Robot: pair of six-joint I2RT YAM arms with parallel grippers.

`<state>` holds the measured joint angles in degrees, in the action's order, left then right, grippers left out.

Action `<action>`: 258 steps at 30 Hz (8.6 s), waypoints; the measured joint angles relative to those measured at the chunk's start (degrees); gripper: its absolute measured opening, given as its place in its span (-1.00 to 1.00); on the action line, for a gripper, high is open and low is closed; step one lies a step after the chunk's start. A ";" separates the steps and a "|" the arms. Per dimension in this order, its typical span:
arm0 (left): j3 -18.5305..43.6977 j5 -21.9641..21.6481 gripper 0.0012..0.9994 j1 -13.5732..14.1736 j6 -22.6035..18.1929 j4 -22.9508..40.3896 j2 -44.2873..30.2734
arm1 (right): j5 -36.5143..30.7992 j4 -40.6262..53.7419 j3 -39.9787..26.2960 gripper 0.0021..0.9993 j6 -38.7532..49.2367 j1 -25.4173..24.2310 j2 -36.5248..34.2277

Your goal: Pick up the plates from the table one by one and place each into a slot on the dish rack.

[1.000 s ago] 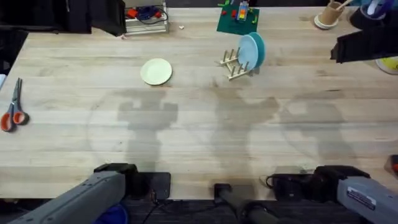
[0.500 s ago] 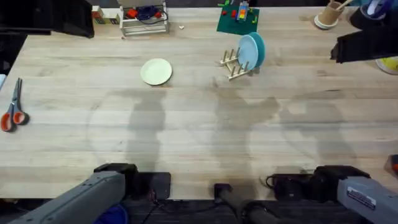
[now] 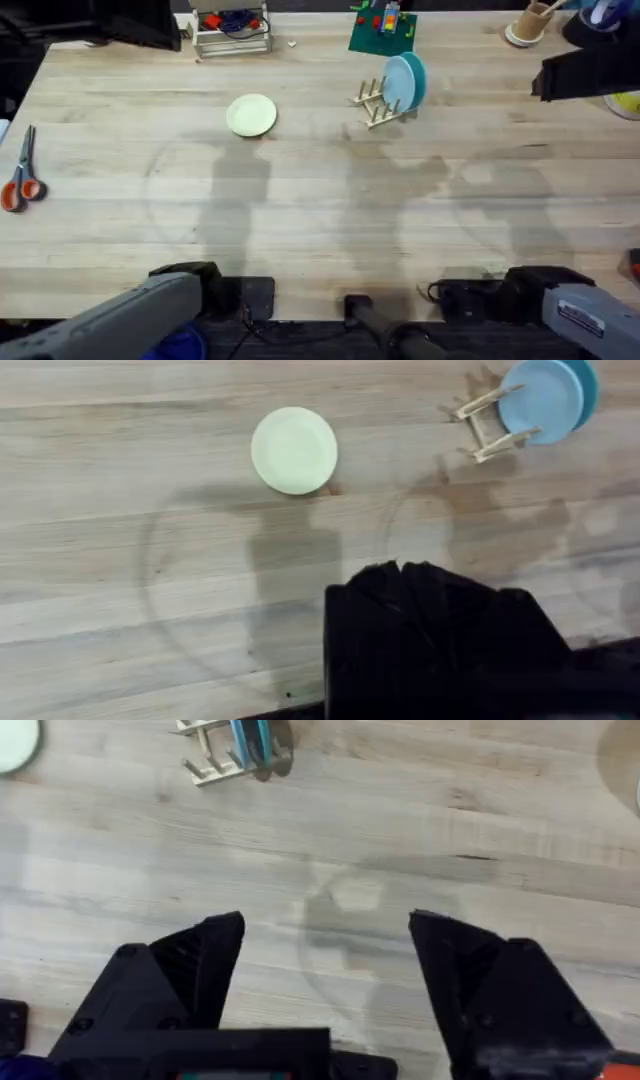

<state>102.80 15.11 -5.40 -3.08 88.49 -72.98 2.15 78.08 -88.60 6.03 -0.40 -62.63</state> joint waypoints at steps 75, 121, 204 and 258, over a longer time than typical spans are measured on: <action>-13.90 35.00 -0.92 -19.02 -21.99 -17.81 -48.68 | 0.00 0.01 -0.09 0.99 -0.25 0.00 0.00; -13.75 41.90 -0.92 -19.77 -21.35 -20.61 -58.76 | 11.95 -3.27 -0.33 0.99 -4.55 0.00 -2.77; -13.75 41.90 -0.92 -19.77 -21.36 -20.63 -58.76 | 25.32 -66.14 -0.35 0.99 -46.55 36.15 -56.68; -13.75 41.90 -0.92 -19.77 -21.35 -20.75 -58.77 | 16.55 -76.36 -0.39 0.99 -50.00 39.52 -61.66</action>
<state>89.06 57.01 -25.17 -24.43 67.73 -131.75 18.71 1.72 -88.99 -43.97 39.11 -124.29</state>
